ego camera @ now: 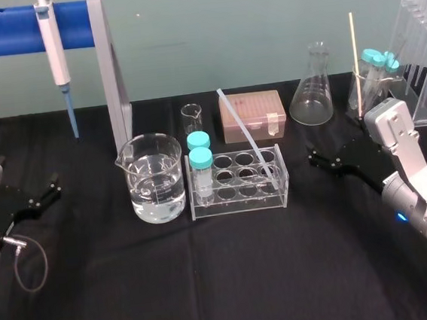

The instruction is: Pick up the stirring rod with one hand, then place it down.

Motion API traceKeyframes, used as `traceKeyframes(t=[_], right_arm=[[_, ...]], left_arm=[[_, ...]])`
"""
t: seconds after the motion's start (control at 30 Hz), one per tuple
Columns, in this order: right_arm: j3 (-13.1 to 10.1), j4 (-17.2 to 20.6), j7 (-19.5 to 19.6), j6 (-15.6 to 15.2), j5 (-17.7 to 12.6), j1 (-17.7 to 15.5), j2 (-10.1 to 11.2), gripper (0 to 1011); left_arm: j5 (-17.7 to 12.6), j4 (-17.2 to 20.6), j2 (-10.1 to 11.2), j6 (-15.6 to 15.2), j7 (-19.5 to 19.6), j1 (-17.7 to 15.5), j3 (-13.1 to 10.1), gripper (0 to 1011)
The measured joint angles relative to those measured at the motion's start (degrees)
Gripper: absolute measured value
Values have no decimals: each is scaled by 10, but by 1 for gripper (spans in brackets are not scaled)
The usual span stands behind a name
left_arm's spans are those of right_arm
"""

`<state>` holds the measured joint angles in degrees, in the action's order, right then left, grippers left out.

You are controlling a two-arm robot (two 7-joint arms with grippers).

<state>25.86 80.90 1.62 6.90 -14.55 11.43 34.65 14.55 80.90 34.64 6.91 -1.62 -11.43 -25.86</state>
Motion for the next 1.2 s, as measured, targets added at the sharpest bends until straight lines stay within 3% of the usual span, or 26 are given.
traceKeyframes(t=[1.2], right_arm=[[0, 0, 0, 0, 0, 0, 0, 1000]], left_arm=[[0, 0, 0, 0, 0, 0, 0, 1000]])
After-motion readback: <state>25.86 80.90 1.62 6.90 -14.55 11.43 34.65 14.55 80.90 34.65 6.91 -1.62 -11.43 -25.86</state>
